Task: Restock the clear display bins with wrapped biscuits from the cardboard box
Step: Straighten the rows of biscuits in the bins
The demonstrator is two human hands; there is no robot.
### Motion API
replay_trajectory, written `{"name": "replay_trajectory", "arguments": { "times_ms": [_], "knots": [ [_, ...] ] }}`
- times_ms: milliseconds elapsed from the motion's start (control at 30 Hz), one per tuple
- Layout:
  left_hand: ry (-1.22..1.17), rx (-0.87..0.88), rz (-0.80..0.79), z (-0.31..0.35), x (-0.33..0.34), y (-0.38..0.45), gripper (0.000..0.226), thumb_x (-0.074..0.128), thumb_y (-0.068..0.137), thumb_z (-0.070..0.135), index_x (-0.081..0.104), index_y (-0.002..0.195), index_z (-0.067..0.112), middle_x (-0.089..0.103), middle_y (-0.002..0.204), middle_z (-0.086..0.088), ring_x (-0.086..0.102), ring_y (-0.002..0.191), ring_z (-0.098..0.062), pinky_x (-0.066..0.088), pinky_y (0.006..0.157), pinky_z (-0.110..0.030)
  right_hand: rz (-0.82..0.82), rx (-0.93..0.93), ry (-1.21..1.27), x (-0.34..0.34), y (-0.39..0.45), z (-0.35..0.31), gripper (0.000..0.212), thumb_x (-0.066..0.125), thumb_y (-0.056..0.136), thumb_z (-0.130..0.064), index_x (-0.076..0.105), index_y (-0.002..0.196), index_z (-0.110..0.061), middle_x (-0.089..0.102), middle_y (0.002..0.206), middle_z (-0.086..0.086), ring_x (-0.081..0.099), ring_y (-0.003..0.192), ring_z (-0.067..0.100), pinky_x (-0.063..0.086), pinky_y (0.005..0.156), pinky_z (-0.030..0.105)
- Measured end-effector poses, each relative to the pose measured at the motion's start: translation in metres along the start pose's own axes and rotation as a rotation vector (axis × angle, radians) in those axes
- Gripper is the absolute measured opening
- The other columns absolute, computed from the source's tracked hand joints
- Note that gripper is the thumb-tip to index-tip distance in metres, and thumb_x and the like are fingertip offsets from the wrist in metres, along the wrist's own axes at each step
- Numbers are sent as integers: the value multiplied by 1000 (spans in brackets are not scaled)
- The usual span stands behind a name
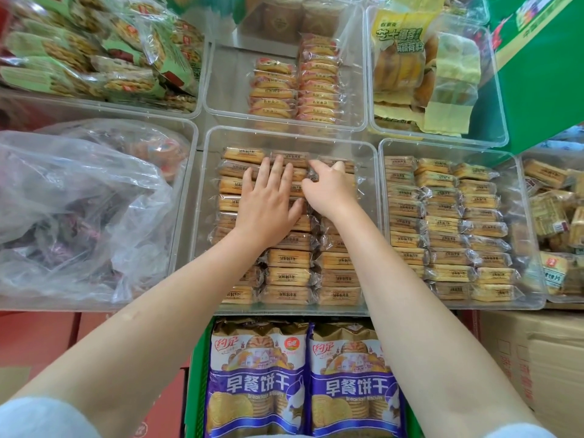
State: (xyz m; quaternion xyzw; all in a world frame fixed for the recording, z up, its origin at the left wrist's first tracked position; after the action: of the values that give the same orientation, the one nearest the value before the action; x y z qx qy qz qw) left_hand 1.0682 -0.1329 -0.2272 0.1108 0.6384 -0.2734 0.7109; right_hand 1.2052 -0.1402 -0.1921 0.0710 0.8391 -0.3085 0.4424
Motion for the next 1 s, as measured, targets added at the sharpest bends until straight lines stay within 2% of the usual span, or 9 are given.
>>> {"name": "replay_trajectory", "arguments": {
  "times_ms": [100, 233, 400, 533, 667, 767, 1000],
  "knots": [
    [-69, -32, -2, 4, -13, 9, 72, 34, 100, 56, 22, 158, 16, 17, 167, -12, 19, 151, -32, 17, 119, -54, -37, 35, 9, -1, 3, -3, 53, 44, 97, -30, 45, 150, -27, 31, 150, 10, 50, 128, 33, 47, 101, 42],
    [-162, -57, -25, 10, -20, 19, 73, 45, 93, 54, 29, 155, 19, 19, 166, -12, 26, 146, -36, 17, 118, -56, -53, 46, 44, -4, 5, -3, 52, 43, 96, -30, 48, 148, -30, 31, 150, 10, 50, 128, 32, 46, 104, 43],
    [-353, -25, 55, 13, -13, 13, 79, 34, 78, 61, 46, 145, 21, 36, 157, -13, 32, 141, -42, 18, 118, -57, -56, 41, 73, -4, 5, 1, 50, 43, 98, -31, 48, 147, -35, 31, 151, 8, 46, 131, 32, 45, 102, 42],
    [-419, 38, 139, 7, -10, 5, 67, 42, 82, 54, 54, 137, 17, 43, 150, -14, 32, 140, -42, 19, 119, -59, -54, 25, 98, -7, 4, 5, 50, 43, 99, -29, 47, 149, -33, 33, 151, 8, 41, 137, 30, 38, 107, 39],
    [-385, 64, 170, 3, -8, 2, 61, 51, 85, 46, 53, 138, 15, 43, 150, -16, 31, 142, -41, 17, 121, -57, -56, 16, 118, -7, 2, 6, 50, 44, 99, -29, 46, 149, -34, 32, 151, 8, 40, 138, 31, 36, 109, 41],
    [-310, 61, 116, 2, -3, -1, 63, 57, 88, 41, 47, 145, 17, 32, 159, -18, 20, 148, -42, 7, 124, -55, -71, 15, 109, -6, 3, 4, 51, 42, 99, -29, 44, 150, -35, 31, 151, 7, 43, 134, 31, 40, 104, 40],
    [-215, 69, 56, 3, -4, 2, 66, 52, 91, 47, 40, 151, 21, 28, 163, -15, 15, 151, -41, 4, 125, -53, -82, 45, 4, -7, 0, -2, 51, 39, 101, -32, 43, 151, -34, 27, 155, 7, 40, 138, 32, 39, 109, 44]
  ]
}}
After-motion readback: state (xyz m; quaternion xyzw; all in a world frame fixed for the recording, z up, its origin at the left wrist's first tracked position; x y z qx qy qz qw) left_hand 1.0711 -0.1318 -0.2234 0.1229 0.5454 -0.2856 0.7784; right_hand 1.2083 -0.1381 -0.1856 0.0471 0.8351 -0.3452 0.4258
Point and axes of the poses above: each hand's wrist, its own y-axis towards the middle knuckle, its own x-axis out of the palm, z = x × y, the point moved 1 cm from there along y, towards the middle knuckle
